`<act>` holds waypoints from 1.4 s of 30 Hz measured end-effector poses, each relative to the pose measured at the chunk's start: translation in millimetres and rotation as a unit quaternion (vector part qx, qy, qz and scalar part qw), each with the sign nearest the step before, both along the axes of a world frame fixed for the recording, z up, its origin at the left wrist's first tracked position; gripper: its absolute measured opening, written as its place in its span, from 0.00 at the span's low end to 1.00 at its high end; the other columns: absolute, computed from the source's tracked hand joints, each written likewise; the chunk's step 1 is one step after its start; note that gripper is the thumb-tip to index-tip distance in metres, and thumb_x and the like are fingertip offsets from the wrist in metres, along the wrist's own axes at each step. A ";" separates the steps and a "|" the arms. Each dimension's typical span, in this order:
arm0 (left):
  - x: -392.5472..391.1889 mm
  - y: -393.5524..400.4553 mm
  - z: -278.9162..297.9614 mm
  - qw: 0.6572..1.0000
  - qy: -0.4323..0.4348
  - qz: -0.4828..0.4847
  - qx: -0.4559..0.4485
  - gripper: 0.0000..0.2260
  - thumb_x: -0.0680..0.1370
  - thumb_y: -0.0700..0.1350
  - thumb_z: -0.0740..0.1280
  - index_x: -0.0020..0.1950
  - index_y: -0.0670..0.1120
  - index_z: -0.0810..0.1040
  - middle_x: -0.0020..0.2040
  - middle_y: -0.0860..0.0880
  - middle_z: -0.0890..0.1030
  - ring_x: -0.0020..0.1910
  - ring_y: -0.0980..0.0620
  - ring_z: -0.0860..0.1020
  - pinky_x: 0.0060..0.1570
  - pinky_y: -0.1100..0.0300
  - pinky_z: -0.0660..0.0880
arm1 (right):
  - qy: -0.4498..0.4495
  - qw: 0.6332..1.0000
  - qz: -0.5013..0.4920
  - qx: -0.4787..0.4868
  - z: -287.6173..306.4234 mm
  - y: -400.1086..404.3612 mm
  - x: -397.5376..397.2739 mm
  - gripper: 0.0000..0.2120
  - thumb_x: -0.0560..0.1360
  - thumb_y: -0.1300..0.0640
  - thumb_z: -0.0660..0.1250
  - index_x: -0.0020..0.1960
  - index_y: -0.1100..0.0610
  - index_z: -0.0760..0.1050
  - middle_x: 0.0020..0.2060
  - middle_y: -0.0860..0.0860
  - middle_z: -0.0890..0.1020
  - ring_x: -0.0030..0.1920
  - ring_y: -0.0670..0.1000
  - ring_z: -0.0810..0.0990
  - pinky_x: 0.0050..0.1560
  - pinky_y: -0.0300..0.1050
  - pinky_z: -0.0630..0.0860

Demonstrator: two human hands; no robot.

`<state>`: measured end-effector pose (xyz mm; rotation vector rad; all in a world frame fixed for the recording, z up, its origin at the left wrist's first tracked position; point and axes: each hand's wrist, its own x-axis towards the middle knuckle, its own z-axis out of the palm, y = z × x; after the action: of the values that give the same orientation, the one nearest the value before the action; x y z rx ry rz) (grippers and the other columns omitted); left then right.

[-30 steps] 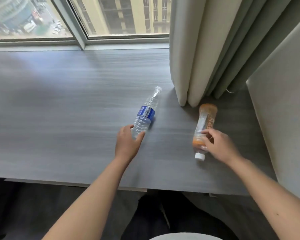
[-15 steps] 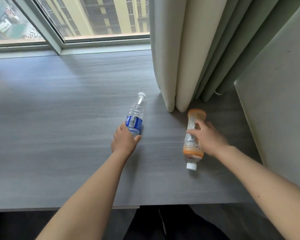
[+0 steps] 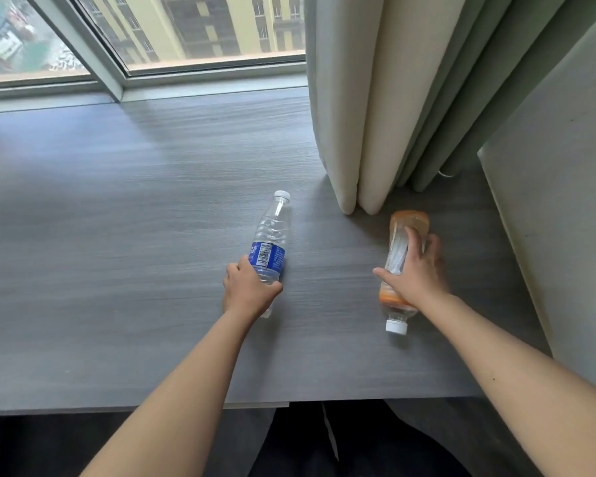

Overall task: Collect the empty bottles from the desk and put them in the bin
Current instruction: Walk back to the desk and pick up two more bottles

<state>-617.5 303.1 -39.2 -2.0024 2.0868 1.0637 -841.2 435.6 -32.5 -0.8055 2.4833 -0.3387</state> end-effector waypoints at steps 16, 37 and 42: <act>31.3 49.3 11.0 0.996 0.075 0.035 0.020 0.26 0.66 0.47 0.71 0.62 0.45 0.68 0.56 0.46 0.77 0.46 0.49 0.75 0.43 0.59 0.68 | -0.133 0.989 -0.057 -0.043 6.4 27.4 9.2 0.48 0.66 0.47 0.75 0.76 0.56 0.50 0.69 0.59 0.70 0.66 0.62 0.71 0.63 0.50 0.70; 187.2 176.8 24.3 0.979 0.159 -0.089 0.094 0.27 0.68 0.46 0.69 0.65 0.49 0.66 0.50 0.53 0.79 0.44 0.59 0.78 0.36 0.67 0.69 | -0.290 0.945 -0.088 -0.120 26.3 204.7 167.7 0.41 0.68 0.49 0.73 0.74 0.44 0.55 0.69 0.50 0.69 0.63 0.53 0.74 0.64 0.56 0.73; 208.8 211.1 31.4 0.972 0.145 -0.151 0.109 0.28 0.66 0.49 0.69 0.65 0.52 0.65 0.47 0.59 0.79 0.44 0.62 0.79 0.40 0.66 0.73 | -0.304 0.937 -0.134 -0.112 19.7 267.4 191.5 0.41 0.68 0.48 0.72 0.74 0.43 0.54 0.70 0.50 0.68 0.61 0.51 0.73 0.62 0.52 0.73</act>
<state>-408.7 514.3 -7.9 -1.4447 2.1957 1.5159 -649.7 703.0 -12.8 -0.3579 1.9757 -0.8416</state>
